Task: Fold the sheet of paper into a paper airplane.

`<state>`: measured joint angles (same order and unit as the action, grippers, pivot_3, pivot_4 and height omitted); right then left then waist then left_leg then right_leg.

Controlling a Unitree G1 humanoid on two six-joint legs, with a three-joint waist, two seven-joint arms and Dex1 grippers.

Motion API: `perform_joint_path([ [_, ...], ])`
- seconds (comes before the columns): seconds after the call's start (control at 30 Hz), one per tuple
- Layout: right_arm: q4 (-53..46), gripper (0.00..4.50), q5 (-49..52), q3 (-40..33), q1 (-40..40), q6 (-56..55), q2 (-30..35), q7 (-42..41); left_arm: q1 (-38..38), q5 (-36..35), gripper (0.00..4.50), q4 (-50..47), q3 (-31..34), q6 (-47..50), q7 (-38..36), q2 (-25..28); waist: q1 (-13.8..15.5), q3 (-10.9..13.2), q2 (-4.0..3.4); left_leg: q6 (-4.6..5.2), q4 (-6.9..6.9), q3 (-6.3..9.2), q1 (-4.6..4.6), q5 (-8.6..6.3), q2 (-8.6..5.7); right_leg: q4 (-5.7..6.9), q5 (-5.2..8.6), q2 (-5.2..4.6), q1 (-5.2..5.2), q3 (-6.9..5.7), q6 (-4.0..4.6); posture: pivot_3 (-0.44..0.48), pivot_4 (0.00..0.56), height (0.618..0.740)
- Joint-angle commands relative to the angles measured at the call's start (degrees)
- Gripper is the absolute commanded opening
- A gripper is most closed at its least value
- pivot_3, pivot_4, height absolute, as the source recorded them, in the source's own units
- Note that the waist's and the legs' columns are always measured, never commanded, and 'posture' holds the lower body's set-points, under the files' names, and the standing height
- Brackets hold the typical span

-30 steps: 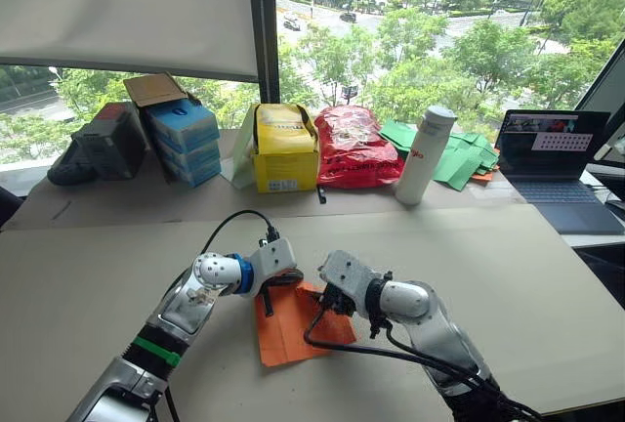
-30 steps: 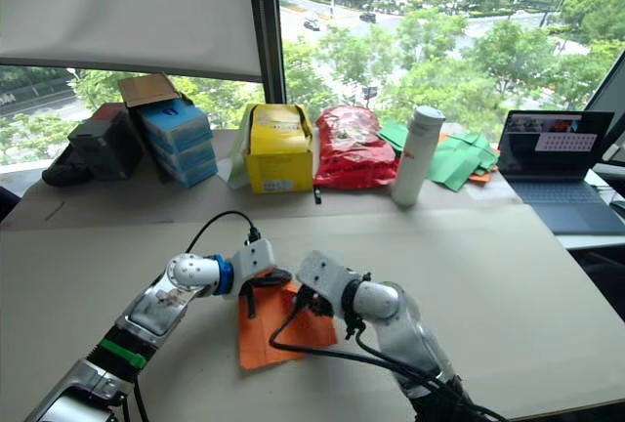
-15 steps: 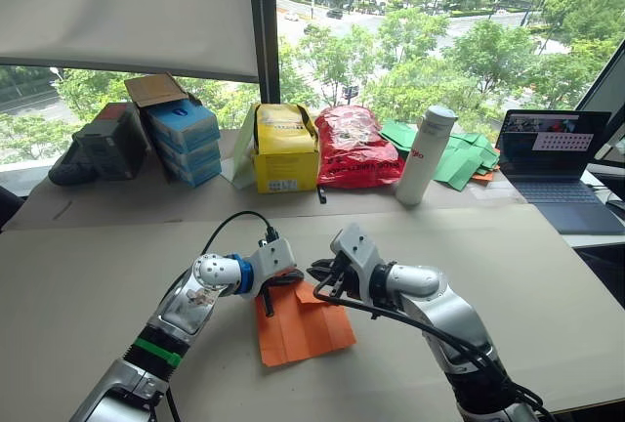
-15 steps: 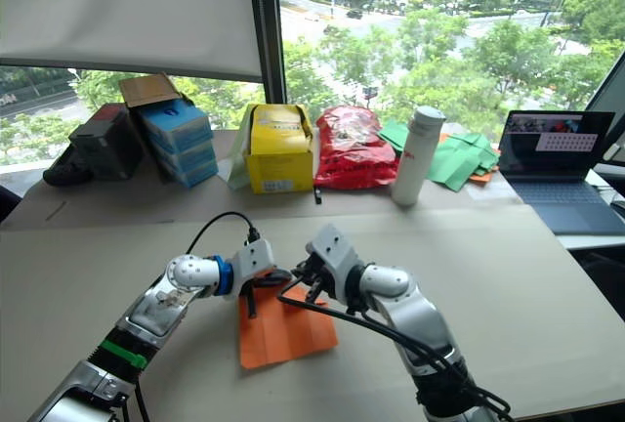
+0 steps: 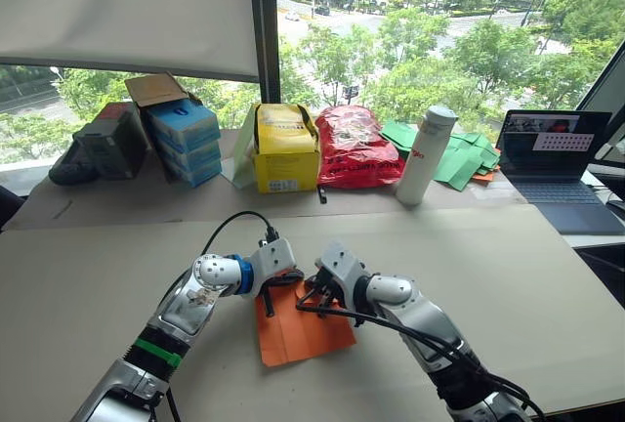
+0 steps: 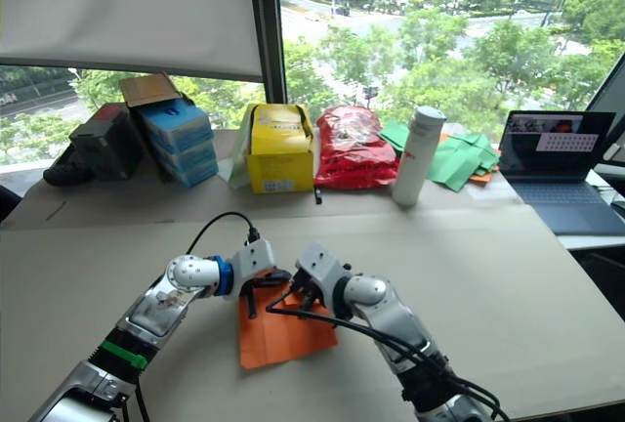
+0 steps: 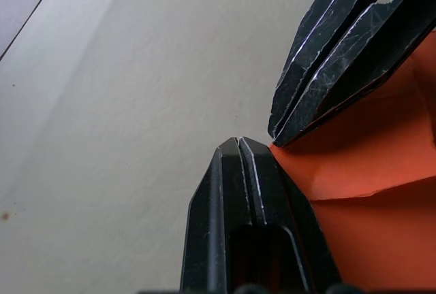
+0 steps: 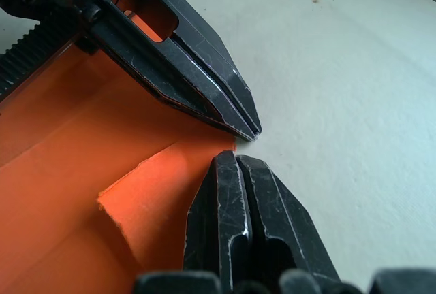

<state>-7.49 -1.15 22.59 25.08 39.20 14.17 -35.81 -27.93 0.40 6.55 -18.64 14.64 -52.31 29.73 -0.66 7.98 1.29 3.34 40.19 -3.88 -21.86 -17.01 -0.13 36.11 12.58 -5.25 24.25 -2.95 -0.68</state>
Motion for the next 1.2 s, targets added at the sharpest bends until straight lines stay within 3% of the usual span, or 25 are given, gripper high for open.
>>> perform_joint_path([
  [0.03, 0.30, 0.02, -0.51, 1.07, 0.86, -0.85, 0.08, 0.15, 1.37, 1.14, 0.00, 0.29, -0.81, 0.70, -0.13, 0.09, -0.01, 0.00, 0.00, 0.00, 0.00, 0.00, 0.00, 0.00, 0.00, 0.00, 0.00, -0.01, 0.00, 0.00, 0.00, 0.000, 0.150, 0.740],
  [0.47, 1.47, 0.02, -0.72, 4.10, 1.60, 7.09, 1.48, -0.51, 1.54, 1.25, 0.00, 0.10, -0.54, 0.66, -0.01, 0.09, -0.01, -0.07, -0.04, 0.01, -0.01, 0.01, 0.05, -0.01, 0.02, 0.01, 0.00, -0.02, -0.03, 0.01, 0.00, 0.000, 0.150, 0.740],
  [1.2, -7.13, 0.02, 0.52, 3.48, -3.94, 12.13, 6.72, -0.34, 1.35, 1.54, 0.00, 0.62, -0.74, 0.24, -0.11, 0.05, 0.11, -0.13, -0.02, 0.07, -0.01, 0.01, 0.06, -0.04, 0.01, -0.02, 0.00, -0.06, -0.05, 0.01, 0.00, 0.000, 0.150, 0.740],
])
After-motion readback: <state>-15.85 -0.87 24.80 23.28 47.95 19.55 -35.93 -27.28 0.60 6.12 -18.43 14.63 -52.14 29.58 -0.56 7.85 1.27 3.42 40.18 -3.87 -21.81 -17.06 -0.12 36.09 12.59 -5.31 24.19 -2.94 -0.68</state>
